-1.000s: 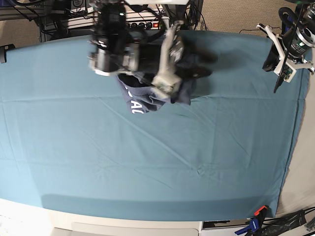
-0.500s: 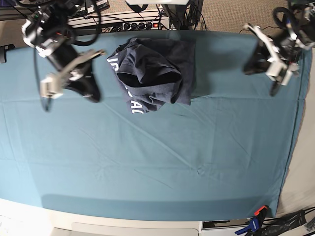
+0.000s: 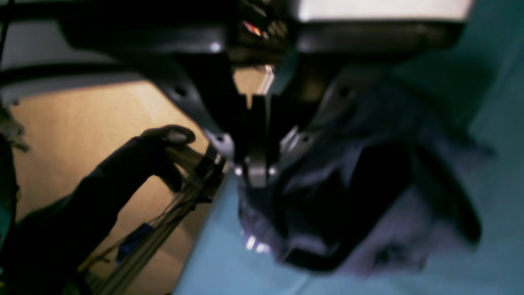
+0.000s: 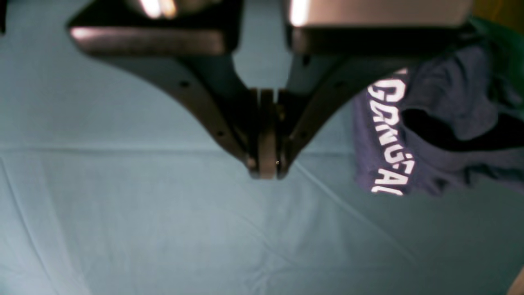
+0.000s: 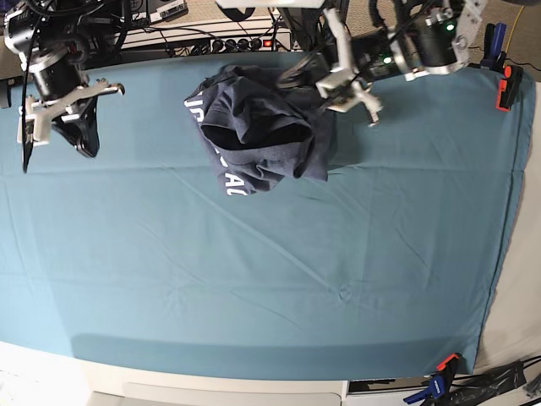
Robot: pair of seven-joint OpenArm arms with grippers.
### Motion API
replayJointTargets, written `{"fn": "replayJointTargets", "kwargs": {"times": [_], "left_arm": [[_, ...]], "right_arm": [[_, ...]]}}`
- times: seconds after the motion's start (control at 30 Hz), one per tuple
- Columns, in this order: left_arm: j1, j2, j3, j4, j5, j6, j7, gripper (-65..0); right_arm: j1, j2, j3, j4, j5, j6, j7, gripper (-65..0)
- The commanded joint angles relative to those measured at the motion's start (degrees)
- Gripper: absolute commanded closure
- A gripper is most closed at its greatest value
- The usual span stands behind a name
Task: Fold the T-shirt properly
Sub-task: 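Lower the left gripper onto the bundle and grasp its edge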
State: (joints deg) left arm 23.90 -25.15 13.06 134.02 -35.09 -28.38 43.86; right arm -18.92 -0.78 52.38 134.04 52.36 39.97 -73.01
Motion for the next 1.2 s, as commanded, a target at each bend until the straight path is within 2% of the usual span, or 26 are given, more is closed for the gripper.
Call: {"fn": "replayJointTargets", "kwargs": {"times": [0.0,0.13,0.2,0.27,0.47,0.77,0.97,1.17], "left_arm": [[-1.42,0.11,0.94,0.98,0.35,-0.26,-1.68,0.0],[-5.7,2.73,4.39,0.98,3.61,-2.4,-1.9,-1.5],[-7.06,3.93,6.16,0.98,3.65,-2.32,-1.9,-11.9],[-8.28,4.61,8.31,0.98,4.2,-2.29,-1.95,-18.7],[-13.22,5.18,15.87,-1.31,10.21,-2.29,-2.62,-25.1],[-20.5,7.98,20.85,-14.16,14.62,-2.12,-1.22,-26.3],[-21.4,8.0,20.83,-14.38,14.73,-1.05,-0.15,-26.3],[-21.38,7.98,20.79,-14.38,17.59,-0.24,0.26,-26.3]], "right_arm": [[-0.35,0.61,0.2,0.96,1.03,0.03,1.88,0.0],[-1.36,0.59,0.17,0.96,0.42,0.03,2.32,0.0],[-1.57,0.57,0.2,0.96,0.0,0.03,2.4,0.0],[-2.03,0.39,0.17,0.96,-0.48,0.03,3.02,0.0],[-3.02,0.28,0.17,0.96,-0.83,0.03,3.15,0.0],[-3.32,0.31,0.17,0.96,-0.98,0.03,3.06,0.0],[-3.3,0.31,0.17,0.96,-0.98,0.03,3.06,0.0],[-3.3,0.31,0.17,0.96,-0.85,0.03,3.08,0.0]]}}
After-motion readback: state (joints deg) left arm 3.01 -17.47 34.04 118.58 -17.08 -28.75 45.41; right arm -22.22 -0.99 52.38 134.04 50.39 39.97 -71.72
